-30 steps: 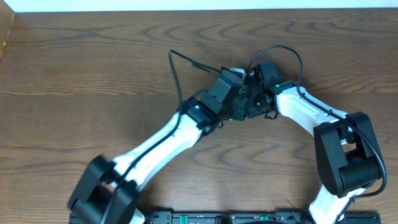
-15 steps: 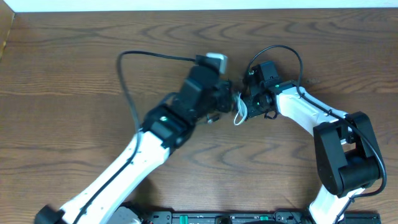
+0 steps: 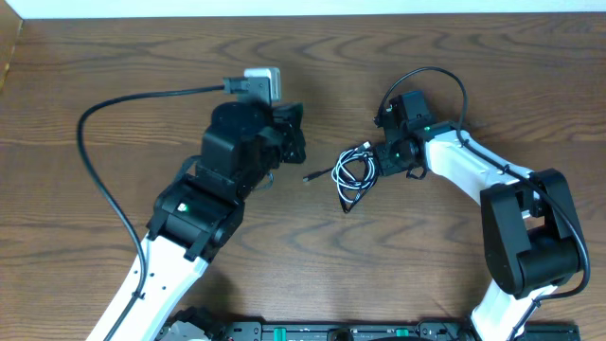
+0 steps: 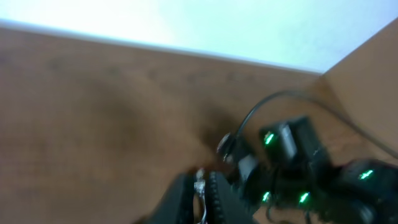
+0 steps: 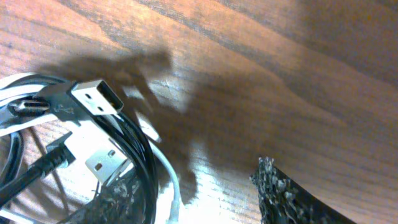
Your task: Untangle cables
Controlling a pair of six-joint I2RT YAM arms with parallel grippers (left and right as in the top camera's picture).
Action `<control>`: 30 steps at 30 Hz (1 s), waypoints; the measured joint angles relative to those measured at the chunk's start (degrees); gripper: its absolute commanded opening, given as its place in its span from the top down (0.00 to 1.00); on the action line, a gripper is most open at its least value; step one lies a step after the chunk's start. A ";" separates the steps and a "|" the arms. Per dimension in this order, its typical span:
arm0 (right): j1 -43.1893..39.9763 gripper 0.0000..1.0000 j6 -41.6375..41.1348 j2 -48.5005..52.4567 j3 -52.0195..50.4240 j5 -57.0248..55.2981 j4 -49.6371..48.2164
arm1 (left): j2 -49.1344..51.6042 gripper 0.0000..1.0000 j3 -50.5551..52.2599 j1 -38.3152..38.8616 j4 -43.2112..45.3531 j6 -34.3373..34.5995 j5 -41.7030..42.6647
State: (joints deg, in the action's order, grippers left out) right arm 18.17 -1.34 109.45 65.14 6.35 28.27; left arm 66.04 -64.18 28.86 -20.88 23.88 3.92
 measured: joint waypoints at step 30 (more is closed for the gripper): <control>-0.26 0.36 -0.63 0.81 3.23 5.22 7.54 | 29.49 0.35 -0.02 7.43 -1.49 -7.48 17.55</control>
State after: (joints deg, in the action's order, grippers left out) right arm 17.91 -1.98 110.26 68.38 11.57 35.81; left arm 95.53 -64.20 36.29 -22.37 16.40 21.47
